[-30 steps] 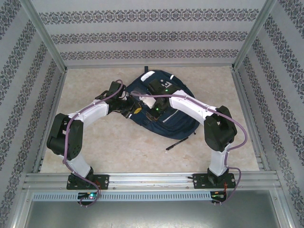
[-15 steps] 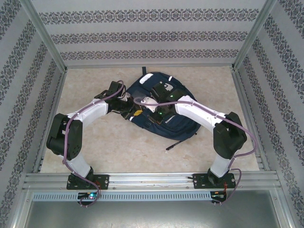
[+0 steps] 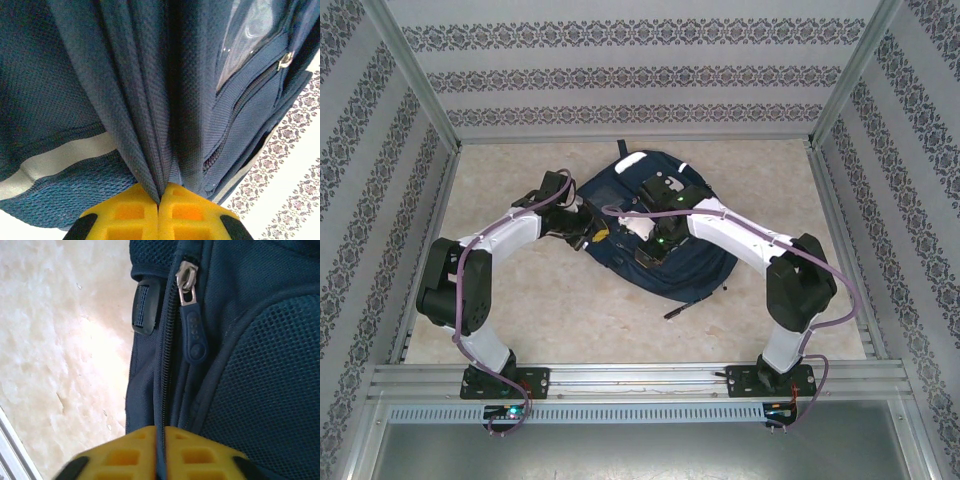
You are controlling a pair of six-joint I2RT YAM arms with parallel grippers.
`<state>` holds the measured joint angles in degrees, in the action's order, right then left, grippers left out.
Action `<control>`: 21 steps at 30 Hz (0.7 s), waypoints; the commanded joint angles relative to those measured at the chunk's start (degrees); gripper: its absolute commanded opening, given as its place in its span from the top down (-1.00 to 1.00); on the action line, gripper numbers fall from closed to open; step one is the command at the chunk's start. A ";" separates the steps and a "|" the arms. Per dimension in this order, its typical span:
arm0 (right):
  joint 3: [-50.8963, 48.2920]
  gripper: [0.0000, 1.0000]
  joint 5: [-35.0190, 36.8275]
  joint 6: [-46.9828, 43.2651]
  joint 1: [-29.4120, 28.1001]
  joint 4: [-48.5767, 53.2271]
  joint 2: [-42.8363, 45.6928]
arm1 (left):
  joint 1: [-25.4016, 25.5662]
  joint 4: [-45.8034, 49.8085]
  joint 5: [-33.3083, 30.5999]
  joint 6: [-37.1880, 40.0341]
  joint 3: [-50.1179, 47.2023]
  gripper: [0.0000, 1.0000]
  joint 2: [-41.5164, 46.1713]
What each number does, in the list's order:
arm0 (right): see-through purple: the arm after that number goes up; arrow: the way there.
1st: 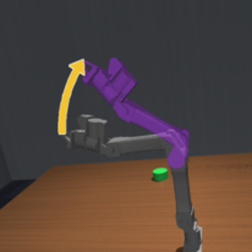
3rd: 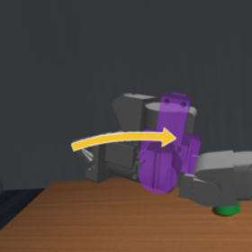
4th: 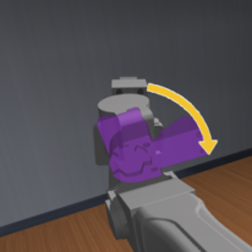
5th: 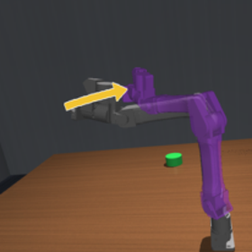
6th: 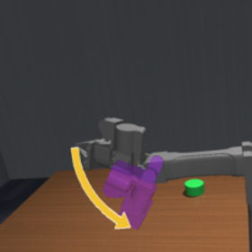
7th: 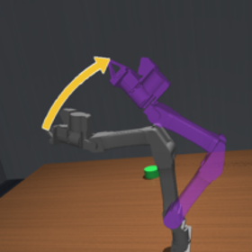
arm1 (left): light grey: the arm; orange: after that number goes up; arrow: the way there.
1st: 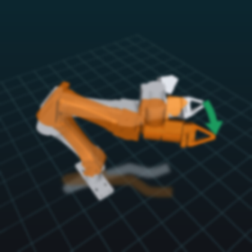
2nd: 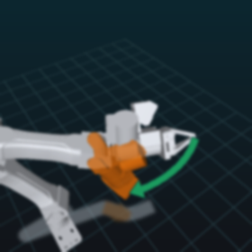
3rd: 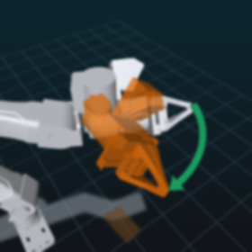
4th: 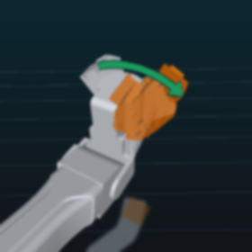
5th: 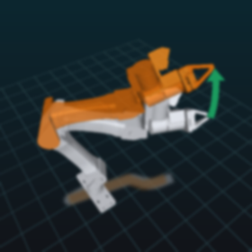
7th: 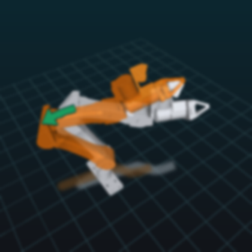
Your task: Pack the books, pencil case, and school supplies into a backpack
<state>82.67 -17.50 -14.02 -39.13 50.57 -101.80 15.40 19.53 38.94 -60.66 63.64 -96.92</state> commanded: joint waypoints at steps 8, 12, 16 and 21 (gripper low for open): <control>2.67 0.21 -2.67 8.13 -0.67 -8.26 -2.47 | -0.26 -3.93 1.60 -1.82 -1.38 1.00 0.64; 6.23 0.19 -3.18 8.70 -0.90 -7.94 -5.95 | -0.24 -4.32 2.06 -2.12 -1.60 1.00 0.56; 8.56 0.22 -5.12 8.83 -0.99 -7.70 -9.42 | -0.26 -4.71 2.30 -2.18 -1.53 1.00 0.60; 10.79 0.24 -5.80 8.37 -0.86 -6.12 -12.46 | -0.23 -5.20 2.82 -2.27 -1.59 1.00 0.51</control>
<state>91.48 -21.37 -5.91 -39.64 43.11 -112.81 15.35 17.17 39.46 -62.15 62.46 -96.92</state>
